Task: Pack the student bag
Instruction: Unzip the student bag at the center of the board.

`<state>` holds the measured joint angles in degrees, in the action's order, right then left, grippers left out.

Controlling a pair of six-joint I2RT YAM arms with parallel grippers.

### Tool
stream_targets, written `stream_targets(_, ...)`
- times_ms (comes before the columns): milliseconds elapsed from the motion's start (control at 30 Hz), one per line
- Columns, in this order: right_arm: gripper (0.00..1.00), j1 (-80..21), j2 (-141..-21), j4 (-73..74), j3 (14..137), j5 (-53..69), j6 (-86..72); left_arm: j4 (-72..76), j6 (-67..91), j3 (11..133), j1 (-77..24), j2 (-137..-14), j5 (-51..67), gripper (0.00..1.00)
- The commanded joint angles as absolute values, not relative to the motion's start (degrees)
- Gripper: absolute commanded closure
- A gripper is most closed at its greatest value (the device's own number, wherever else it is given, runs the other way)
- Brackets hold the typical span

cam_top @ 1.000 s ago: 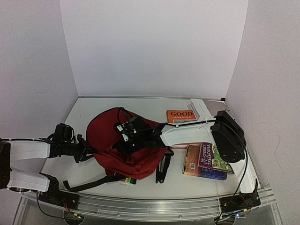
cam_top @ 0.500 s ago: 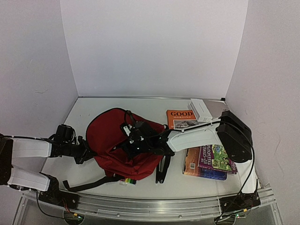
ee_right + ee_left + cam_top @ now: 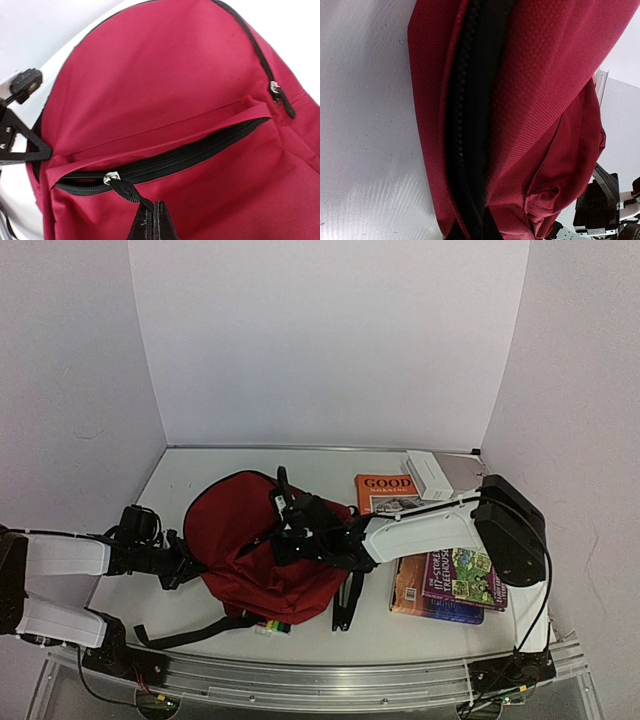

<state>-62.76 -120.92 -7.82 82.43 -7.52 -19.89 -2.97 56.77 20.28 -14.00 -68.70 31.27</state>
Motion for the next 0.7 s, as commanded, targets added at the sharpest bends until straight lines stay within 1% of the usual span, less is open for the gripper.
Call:
stream_targets(0, 1.00, -60.20, -118.65, -6.62, 83.94, -14.12, -21.79, -7.20, 55.38, 21.78, -13.98, -67.72, 28.32, 1.00)
stream_targets(233, 1.00, -55.04, -119.16, -4.82, 84.81, -14.42, -20.90, -8.28, 55.84, 21.79, -14.00, -65.39, 28.40, 1.00)
stream_targets(500, 1.00, -50.00, -122.28, -2.90, 88.44, -18.51, -16.37, -10.07, 56.25, 21.89, -14.01, -62.54, 28.19, 1.00)
stream_targets(667, 1.00, -49.06, -123.65, -1.89, 91.00, -18.36, -15.00, -10.91, 56.54, 21.72, -14.01, -61.03, 28.50, 1.00)
